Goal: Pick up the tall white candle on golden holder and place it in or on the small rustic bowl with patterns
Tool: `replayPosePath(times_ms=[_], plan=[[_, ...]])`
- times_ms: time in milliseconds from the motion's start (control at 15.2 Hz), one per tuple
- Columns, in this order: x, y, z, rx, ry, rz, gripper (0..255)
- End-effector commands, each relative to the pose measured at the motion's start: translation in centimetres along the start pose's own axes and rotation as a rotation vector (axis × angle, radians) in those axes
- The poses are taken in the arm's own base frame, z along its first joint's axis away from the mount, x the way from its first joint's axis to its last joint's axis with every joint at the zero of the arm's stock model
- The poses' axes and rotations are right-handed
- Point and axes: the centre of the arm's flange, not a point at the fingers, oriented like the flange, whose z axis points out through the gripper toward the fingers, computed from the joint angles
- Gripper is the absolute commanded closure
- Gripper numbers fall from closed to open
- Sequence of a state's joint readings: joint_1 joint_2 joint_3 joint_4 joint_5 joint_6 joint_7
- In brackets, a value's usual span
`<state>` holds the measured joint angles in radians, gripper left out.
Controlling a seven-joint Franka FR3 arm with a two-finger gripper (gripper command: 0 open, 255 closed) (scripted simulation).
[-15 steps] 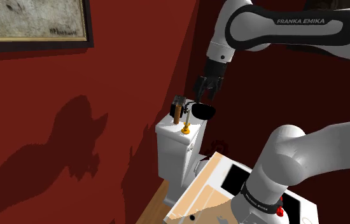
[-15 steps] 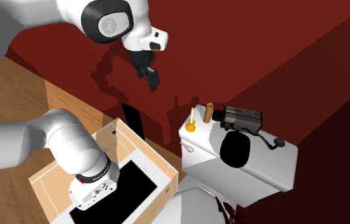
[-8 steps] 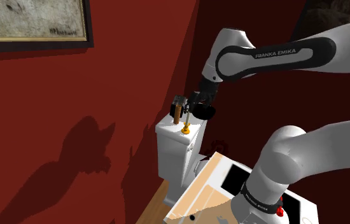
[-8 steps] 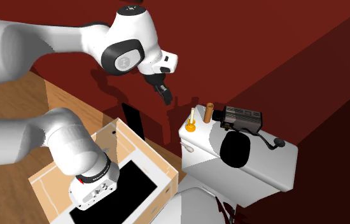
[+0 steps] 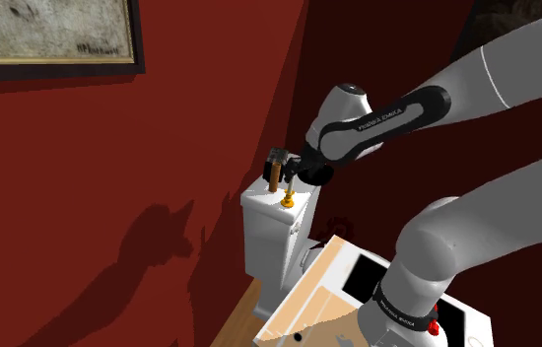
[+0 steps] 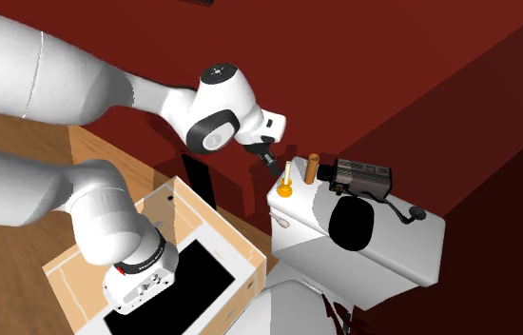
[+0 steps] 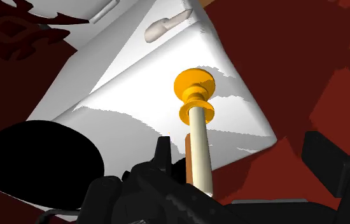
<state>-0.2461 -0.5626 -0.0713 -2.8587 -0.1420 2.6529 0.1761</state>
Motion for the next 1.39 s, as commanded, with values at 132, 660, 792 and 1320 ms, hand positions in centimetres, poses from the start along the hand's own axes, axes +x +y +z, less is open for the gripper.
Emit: replayPosePath(times_ms=[132,660,792,1320], plan=[[0.3,1.6,3.2,-0.021,0.071,0.037,0],[0.6,1.7,7.2,-0.021,0.071,0.037,0],[0.6,1.7,7.2,-0.021,0.071,0.037,0],[0.6,1.7,7.2,-0.021,0.071,0.037,255]])
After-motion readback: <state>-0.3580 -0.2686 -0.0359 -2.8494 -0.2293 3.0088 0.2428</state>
